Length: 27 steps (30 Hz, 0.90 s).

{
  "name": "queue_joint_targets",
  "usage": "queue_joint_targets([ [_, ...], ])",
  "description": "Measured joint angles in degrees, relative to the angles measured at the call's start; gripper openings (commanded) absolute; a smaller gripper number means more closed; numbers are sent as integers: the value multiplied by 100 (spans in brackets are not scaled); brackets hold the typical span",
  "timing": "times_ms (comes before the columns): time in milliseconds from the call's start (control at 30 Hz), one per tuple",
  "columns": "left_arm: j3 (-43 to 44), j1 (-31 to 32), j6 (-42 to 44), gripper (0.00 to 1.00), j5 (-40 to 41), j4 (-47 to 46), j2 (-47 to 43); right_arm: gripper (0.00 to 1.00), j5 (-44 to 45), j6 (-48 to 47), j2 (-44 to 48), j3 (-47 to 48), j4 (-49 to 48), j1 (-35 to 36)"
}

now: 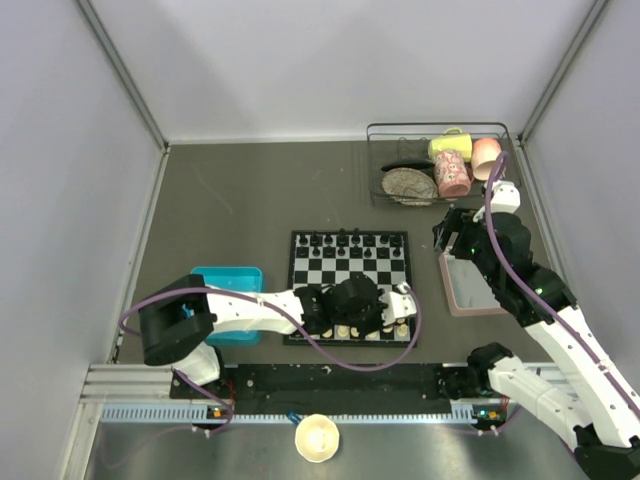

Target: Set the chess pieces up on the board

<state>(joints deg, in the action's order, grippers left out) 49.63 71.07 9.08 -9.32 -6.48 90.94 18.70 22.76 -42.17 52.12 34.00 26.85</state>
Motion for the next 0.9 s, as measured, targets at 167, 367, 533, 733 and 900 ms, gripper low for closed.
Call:
queue_joint_targets([
  [167,-50,7,-24,0,0,-37,0,74,-2,2,0,0,0,0],
  [367,-59,57,-42,0,2,-87,0,73,-2,0,0,-2,0,0],
  [533,-59,87,-44,0,20,-114,37,74,-7,0,0,-39,4,0],
  [733,-59,127,-44,0,44,-127,153,74,-15,0,7,-39,15,0],
  [900,-66,140,-44,0,85,-127,162,74,-17,2,7,-39,15,0],
])
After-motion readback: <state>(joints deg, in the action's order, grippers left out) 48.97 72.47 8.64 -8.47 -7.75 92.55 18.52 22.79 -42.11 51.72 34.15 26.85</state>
